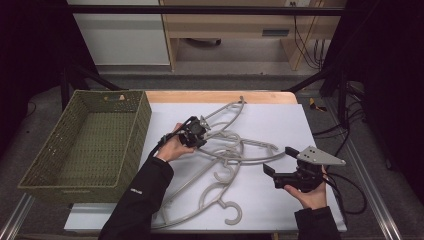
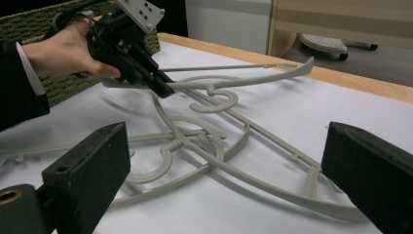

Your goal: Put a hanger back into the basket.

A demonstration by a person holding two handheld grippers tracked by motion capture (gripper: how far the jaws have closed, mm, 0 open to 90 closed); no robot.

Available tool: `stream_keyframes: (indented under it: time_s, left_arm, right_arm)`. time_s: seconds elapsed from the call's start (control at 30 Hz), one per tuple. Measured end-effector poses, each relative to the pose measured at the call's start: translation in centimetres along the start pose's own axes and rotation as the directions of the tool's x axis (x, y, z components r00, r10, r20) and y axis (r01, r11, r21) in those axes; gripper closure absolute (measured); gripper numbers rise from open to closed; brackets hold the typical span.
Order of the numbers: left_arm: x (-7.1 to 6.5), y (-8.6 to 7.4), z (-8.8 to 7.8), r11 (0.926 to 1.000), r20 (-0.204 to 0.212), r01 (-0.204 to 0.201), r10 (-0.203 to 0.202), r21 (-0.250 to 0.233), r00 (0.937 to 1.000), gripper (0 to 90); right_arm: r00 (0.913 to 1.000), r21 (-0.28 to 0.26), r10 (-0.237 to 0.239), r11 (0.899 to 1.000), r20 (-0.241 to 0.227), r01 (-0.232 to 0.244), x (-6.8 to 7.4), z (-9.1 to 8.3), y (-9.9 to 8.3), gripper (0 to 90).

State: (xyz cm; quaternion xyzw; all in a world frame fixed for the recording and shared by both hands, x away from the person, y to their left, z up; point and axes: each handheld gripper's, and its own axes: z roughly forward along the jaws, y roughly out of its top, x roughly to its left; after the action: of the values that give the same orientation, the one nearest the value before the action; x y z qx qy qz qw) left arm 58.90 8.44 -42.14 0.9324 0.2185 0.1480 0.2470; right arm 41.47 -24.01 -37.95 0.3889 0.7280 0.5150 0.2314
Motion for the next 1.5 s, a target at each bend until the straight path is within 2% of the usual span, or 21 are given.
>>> stream_keyframes:
  time_s: [0.13, 0.43, 0.6, 1.0, 1.23, 1.5]
  left_arm:
    - [0.0, 0.1, -1.1, 0.9999, -0.007, 0.000, 0.000, -0.014, 1.0000, 80.7]
    - [-0.5, -0.2, -4.0, 0.9952, 0.000, 0.051, -0.051, -0.084, 0.9987, 80.7]
    - [-0.9, -0.5, -5.8, 0.9920, -0.008, 0.062, -0.063, -0.110, 0.9980, 80.8]
    - [-2.9, -2.0, -10.8, 0.9764, 0.016, 0.070, -0.068, -0.204, 0.9976, 80.9]
    - [-3.7, -3.1, -12.6, 0.9703, 0.024, 0.073, -0.069, -0.231, 0.9973, 81.0]
    - [-4.5, -4.0, -15.1, 0.9574, 0.042, 0.073, -0.064, -0.279, 0.9970, 81.0]
  right_arm:
    - [1.0000, 0.000, 0.006, 1.000, 0.001, -0.006, 0.0, -0.1, 0.0, 4.2]
    - [1.0000, -0.008, 0.006, 1.000, 0.001, -0.006, 0.0, -0.3, 0.1, 4.2]
    - [1.0000, -0.006, 0.005, 1.000, 0.001, -0.005, 0.0, -0.3, 0.1, 4.2]
    - [1.0000, -0.007, 0.004, 1.000, 0.000, -0.004, 0.1, -0.3, 0.1, 4.1]
    - [1.0000, -0.008, 0.002, 1.000, 0.001, -0.002, 0.1, -0.4, 0.1, 4.1]
    - [1.0000, -0.009, 0.001, 1.000, -0.002, -0.001, 0.2, -0.4, 0.2, 4.1]
